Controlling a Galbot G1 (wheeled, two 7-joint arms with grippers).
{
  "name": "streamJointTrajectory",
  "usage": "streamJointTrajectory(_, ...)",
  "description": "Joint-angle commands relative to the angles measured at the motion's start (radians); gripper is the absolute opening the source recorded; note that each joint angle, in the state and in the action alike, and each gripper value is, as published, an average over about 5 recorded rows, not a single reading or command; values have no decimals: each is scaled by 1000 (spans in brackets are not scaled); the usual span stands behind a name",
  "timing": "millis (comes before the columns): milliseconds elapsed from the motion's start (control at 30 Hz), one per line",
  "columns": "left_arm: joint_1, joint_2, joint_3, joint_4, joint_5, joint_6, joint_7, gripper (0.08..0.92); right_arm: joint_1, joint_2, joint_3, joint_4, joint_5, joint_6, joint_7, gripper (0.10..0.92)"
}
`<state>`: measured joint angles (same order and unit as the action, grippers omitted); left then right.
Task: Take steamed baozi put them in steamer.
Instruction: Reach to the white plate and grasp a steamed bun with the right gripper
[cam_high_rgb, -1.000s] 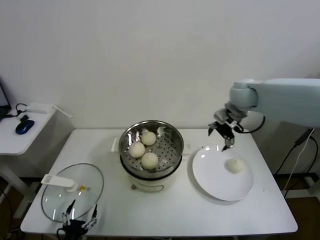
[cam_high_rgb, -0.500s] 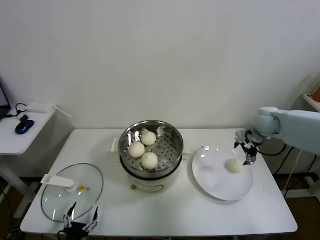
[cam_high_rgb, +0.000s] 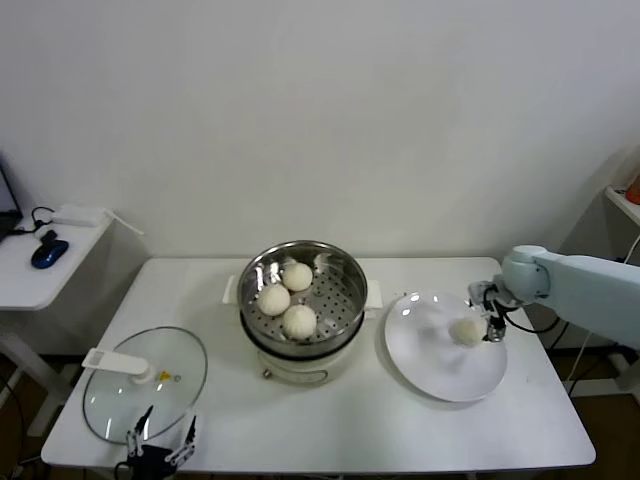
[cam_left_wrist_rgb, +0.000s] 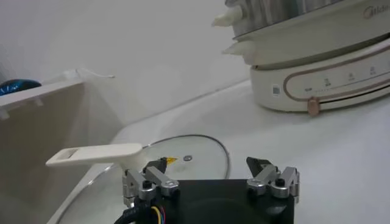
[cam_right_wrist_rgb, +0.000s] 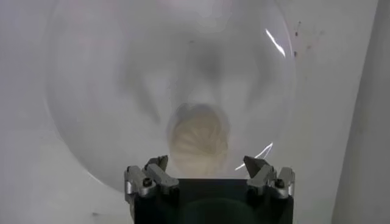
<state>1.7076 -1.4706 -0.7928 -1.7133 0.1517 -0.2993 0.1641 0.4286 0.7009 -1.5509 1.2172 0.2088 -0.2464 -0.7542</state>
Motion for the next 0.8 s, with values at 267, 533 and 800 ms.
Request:
streamJointTrajectory(267,2,0,-3,2,3,6,-1,823,-122,29,102,-77,-30,-18,11,821)
streamJointTrajectory(533,0,-1,-3,3,6,7,0,823,-123,32,102,-83,-22,-19,4,778)
streamJointTrajectory(800,-3,1,-9,2,6,5,-2,823,-91,34,81,-71,12,-28,-6,677)
